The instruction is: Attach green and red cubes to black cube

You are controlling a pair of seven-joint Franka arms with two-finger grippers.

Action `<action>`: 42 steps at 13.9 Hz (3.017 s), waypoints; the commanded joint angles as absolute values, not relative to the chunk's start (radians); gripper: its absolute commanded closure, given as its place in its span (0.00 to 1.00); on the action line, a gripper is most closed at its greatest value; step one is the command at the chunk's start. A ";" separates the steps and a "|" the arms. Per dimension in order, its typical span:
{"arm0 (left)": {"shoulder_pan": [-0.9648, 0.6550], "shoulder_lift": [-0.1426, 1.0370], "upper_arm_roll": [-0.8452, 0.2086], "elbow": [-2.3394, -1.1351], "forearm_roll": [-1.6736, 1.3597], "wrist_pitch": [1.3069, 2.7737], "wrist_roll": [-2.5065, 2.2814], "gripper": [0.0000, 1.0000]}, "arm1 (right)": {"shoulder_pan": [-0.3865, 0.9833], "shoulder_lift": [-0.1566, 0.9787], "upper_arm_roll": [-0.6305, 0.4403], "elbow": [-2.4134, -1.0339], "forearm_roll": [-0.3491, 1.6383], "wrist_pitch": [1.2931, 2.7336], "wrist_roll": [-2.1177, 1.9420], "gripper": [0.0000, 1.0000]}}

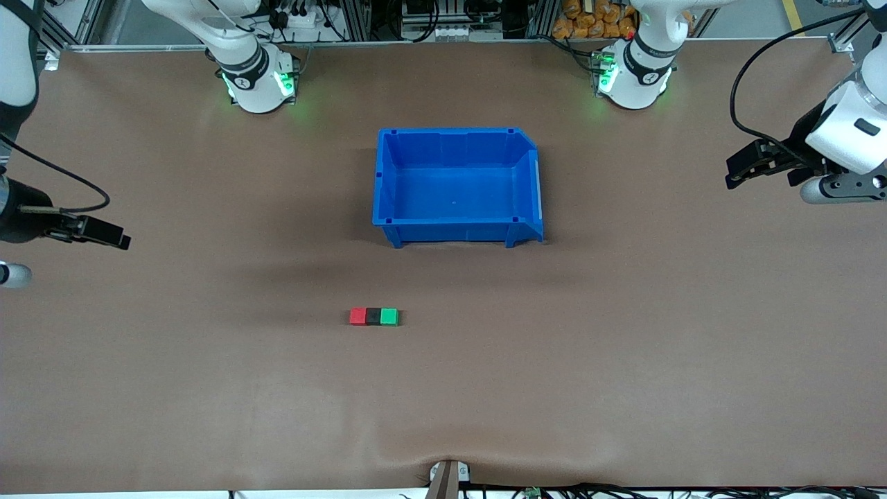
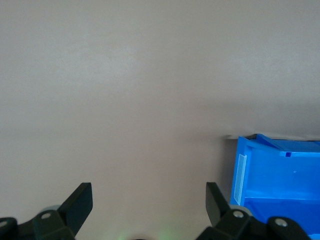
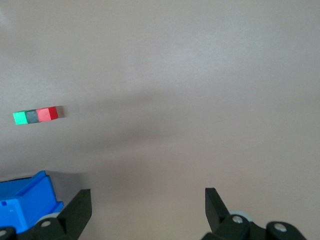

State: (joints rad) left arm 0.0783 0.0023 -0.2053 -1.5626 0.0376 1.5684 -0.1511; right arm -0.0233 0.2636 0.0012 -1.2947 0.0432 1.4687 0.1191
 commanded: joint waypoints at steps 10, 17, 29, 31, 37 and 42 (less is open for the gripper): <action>0.083 -0.017 -0.209 -1.577 0.035 1.565 -0.164 0.00 | -0.038 0.114 0.014 -1.367 0.026 1.434 0.022 0.00; 0.081 -0.017 -0.209 -1.577 0.035 1.565 -0.164 0.00 | -0.048 0.029 0.015 -1.428 0.017 1.419 0.021 0.00; 0.083 -0.017 -0.207 -1.577 0.034 1.565 -0.166 0.00 | -0.041 -0.083 0.025 -1.572 -0.005 1.468 0.023 0.00; 0.083 -0.015 -0.207 -1.575 0.032 1.565 -0.167 0.00 | -0.041 -0.077 0.025 -1.568 -0.009 1.470 0.021 0.00; 0.084 0.012 -0.204 -1.526 0.034 1.572 -0.170 0.00 | -0.041 -0.071 0.028 -1.562 -0.028 1.476 0.025 0.00; 0.087 0.012 -0.201 -1.526 0.026 1.569 -0.169 0.00 | -0.044 -0.071 0.026 -1.562 -0.018 1.470 0.025 0.00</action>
